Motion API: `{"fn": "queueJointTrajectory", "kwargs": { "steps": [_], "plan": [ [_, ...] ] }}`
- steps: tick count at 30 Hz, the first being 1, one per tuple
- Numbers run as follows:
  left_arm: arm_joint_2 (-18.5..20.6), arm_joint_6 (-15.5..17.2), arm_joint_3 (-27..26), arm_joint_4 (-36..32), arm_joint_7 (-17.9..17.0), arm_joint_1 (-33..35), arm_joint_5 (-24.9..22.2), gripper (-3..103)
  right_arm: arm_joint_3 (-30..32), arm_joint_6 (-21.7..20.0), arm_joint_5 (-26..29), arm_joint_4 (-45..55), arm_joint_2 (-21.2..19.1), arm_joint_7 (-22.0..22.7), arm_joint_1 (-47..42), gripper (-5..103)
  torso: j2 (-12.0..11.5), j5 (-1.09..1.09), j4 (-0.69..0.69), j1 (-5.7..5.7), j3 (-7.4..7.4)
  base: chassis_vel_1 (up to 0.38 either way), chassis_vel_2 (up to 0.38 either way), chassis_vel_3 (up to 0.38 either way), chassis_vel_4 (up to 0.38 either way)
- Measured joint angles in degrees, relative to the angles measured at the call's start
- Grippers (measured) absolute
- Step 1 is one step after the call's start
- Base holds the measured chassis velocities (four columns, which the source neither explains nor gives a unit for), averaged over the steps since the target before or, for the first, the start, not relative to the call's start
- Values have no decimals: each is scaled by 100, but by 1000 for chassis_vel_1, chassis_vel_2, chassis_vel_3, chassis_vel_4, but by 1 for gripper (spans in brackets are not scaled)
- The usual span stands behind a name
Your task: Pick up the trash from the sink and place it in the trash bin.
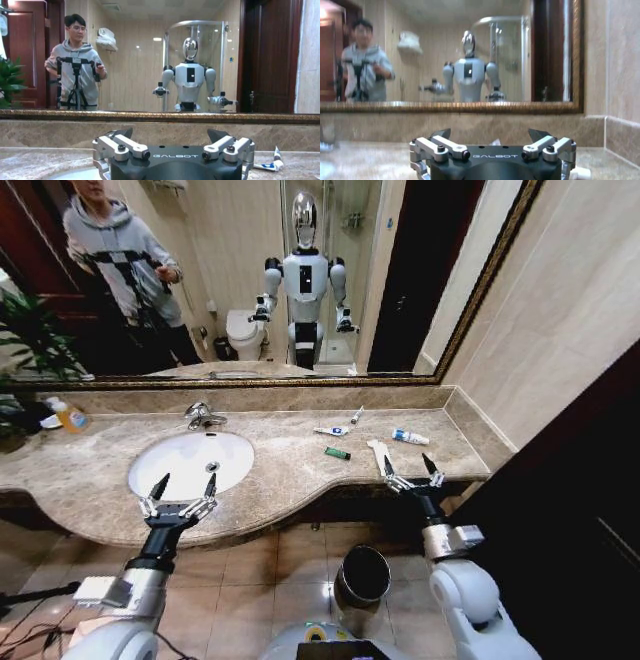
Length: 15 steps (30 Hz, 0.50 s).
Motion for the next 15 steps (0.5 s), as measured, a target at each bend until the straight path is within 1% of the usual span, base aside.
{"fn": "queueJointTrajectory", "kwargs": {
  "steps": [1, 4, 6, 8, 9, 15],
  "plan": [
    [0, 0, 0, 0, 0, 0, 0, 100, -55, -67, -159, -206, -30, -2, 135, 100, 0, 0, 0, 0, 0, 0, 0, 0, 0],
    [0, 0, 1, 0, 0, 0, 0, 100, -173, -229, -332, -596, -85, 20, 425, 100, 0, 0, 0, 0, 0, 0, 0, 0, 0],
    [0, 0, 0, 0, 0, 0, 0, 100, -204, -273, -349, -706, -103, 39, 510, 100, 0, 1, 0, 0, 0, 0, 0, 0, 0],
    [0, 0, 0, 0, 0, 0, 0, 100, -303, -373, -379, -1050, -148, 71, 746, 100, 0, 1, 0, 0, 0, 0, 0, 0, 0],
    [0, 0, 0, 0, 0, 0, 0, 100, -336, -381, -396, -1256, -158, 84, 877, 100, 0, 1, 1, 0, 0, 0, 0, 0, 0],
    [0, 0, 0, 0, 0, 0, 0, 100, -381, -404, -340, -1735, -169, 79, 1183, 100, 0, 1, 0, 0, 0, 0, 0, 0, 0]
  ]
}}
